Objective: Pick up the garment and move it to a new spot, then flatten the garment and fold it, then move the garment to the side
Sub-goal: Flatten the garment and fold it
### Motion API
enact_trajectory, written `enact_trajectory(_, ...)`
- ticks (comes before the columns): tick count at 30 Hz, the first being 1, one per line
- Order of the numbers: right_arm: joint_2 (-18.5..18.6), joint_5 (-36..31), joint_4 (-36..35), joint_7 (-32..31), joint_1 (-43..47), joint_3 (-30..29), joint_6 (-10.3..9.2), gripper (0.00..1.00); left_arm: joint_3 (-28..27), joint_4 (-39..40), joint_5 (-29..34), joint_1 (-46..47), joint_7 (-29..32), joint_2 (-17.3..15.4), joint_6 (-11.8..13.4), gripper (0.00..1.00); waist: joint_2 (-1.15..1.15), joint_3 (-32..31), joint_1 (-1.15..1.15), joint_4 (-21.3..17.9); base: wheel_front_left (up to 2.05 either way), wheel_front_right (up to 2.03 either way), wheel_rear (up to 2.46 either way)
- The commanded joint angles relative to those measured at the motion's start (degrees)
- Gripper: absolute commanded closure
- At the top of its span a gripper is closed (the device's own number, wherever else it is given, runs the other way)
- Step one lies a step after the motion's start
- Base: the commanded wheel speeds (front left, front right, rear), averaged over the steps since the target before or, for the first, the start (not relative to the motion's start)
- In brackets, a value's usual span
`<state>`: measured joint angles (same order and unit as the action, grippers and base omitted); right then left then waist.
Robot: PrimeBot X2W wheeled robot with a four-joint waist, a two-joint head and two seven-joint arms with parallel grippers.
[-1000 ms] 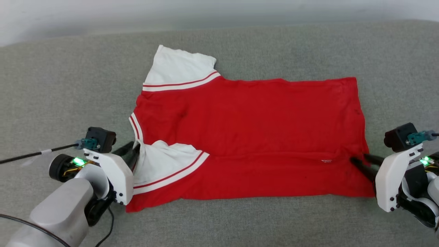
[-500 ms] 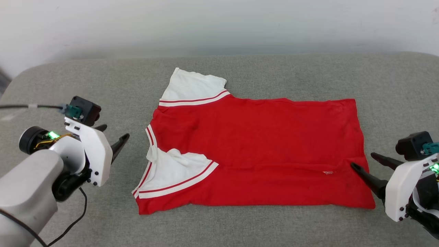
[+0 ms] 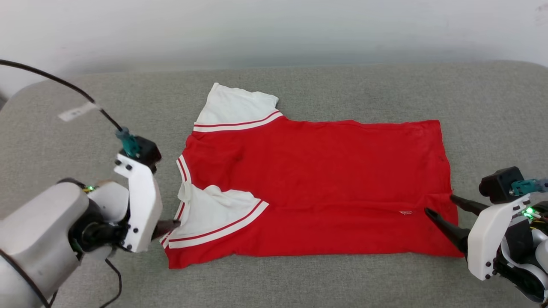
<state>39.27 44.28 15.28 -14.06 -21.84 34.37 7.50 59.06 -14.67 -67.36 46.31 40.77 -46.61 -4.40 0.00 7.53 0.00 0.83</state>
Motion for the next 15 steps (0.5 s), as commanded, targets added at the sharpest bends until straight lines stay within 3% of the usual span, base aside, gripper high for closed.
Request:
enact_trajectory(1, -0.59, -0.21, -0.33, -0.64, 0.49, -0.05, -0.02, 0.00, 0.87, -0.49, -0.91, -0.98, 1.96, 0.52, 0.79, 0.00, 0.00, 0.49, 0.00, -0.53, 0.00, 0.00, 0.00)
enact_trajectory(7, -1.92, -0.65, -0.27, -1.83, -0.76, 0.30, -0.02, 0.00, 2.64, -4.81, -0.83, -2.43, 3.72, 2.53, 1.85, 0.00, 0.00, 2.12, 0.00, -2.06, 0.00, 0.00, 0.00)
enact_trajectory(15, -2.04, -1.53, 0.05, -1.41, -3.10, 1.18, -0.02, 0.00, 5.40, -10.94, -0.13, -4.06, 3.71, 5.71, 0.02, 0.00, 0.00, 3.76, 0.00, -3.38, 0.00, 0.00, 0.00)
